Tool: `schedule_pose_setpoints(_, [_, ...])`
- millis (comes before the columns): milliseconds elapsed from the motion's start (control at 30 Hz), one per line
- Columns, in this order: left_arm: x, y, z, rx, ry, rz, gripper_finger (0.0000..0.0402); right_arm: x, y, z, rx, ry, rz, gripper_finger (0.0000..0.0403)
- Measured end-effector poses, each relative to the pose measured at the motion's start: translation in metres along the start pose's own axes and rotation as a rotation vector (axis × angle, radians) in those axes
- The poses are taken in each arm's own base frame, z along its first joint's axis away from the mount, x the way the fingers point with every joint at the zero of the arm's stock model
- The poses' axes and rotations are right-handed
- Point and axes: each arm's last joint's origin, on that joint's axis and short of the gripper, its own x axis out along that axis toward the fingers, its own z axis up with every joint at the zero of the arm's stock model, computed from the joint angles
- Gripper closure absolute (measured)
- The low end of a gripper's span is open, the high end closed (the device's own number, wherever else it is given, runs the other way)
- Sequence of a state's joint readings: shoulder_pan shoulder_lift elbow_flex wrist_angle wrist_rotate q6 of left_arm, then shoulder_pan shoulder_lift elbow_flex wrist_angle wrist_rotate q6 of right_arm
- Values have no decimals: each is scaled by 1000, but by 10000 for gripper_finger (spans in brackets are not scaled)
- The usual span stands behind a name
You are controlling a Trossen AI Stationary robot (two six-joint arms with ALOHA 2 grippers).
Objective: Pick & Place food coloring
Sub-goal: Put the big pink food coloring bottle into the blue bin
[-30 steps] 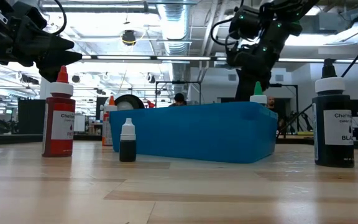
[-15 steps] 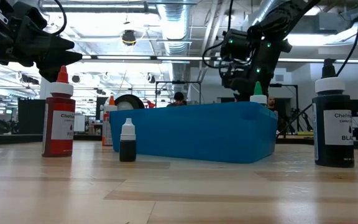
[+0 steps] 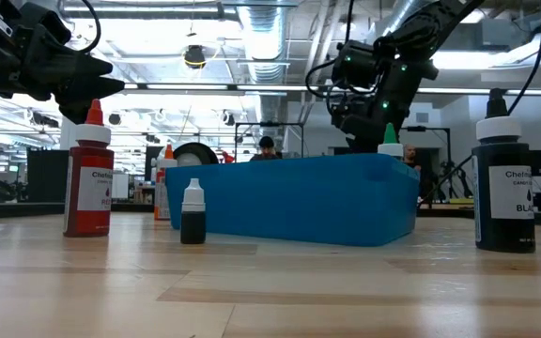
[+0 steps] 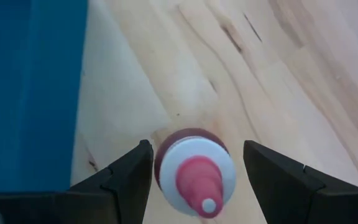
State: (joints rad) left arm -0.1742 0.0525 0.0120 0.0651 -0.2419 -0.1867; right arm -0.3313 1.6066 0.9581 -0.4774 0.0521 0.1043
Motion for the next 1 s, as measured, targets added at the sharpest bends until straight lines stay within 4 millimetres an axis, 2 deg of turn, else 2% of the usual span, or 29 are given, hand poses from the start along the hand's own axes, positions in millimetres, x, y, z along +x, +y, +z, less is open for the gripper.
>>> schedule_pose_setpoints(200, [0,0,0,0,0,1,236,0,0,0,0,4,-3,176])
schedule_pose_setpoints(533, [0,0,0,0,0,1,236,0,0,0,0,3,-2,275])
schedule_pose_setpoints(633, [0,0,0,0,0,1,236,0,0,0,1,3,-2,274])
schedule_pose_setpoints(800, [0,0,0,0,-1,1,236,-2,0,-1,27,2,-2,249])
schedule_pose_setpoints(1000, [0,0,0,0,0,2,236,-17,0,6,23,-22,3,274])
